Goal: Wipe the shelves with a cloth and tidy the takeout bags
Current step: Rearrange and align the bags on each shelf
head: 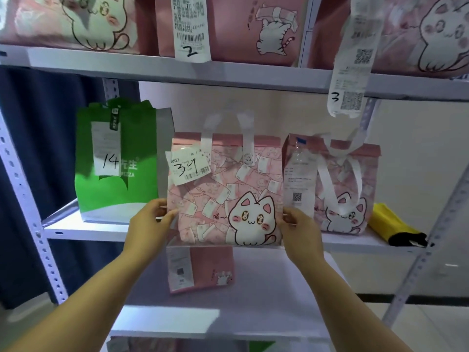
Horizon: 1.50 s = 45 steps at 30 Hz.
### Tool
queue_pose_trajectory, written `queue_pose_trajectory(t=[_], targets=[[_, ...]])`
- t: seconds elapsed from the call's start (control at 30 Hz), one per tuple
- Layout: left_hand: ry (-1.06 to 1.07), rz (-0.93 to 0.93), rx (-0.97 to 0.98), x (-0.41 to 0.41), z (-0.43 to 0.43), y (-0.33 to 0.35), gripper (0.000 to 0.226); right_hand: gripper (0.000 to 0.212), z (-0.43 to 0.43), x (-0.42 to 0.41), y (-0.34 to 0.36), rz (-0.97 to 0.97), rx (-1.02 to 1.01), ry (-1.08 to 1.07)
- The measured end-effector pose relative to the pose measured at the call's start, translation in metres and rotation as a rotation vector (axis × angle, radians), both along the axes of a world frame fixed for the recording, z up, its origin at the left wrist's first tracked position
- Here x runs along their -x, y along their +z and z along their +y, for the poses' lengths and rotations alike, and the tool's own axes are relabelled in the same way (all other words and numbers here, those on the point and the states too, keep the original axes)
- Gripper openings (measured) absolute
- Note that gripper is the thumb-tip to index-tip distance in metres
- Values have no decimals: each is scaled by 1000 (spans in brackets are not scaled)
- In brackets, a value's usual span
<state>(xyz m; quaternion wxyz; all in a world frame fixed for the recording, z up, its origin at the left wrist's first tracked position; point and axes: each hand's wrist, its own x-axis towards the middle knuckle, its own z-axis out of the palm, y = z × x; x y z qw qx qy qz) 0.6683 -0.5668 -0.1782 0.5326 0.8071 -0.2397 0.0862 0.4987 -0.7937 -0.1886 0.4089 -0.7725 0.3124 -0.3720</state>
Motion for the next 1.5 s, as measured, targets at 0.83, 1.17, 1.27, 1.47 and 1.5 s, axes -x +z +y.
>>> queue_pose_trajectory(t=[0.83, 1.17, 1.27, 1.47, 1.5], targets=[[45, 11, 66, -44, -33, -4, 26, 22, -4, -41, 6, -97, 28, -181], [76, -15, 118, 6, 6, -13, 19, 16, 20, -13, 4, -113, 150, 148], [87, 25, 123, 23, 16, -33, 17, 11, 27, -9, -14, -51, 135, 262], [76, 114, -17, 37, 30, -91, 19, 18, 38, -9, -72, 106, 37, 391], [75, 135, -52, 36, 32, -102, 18, 17, 39, -10, -84, 138, 8, 404]])
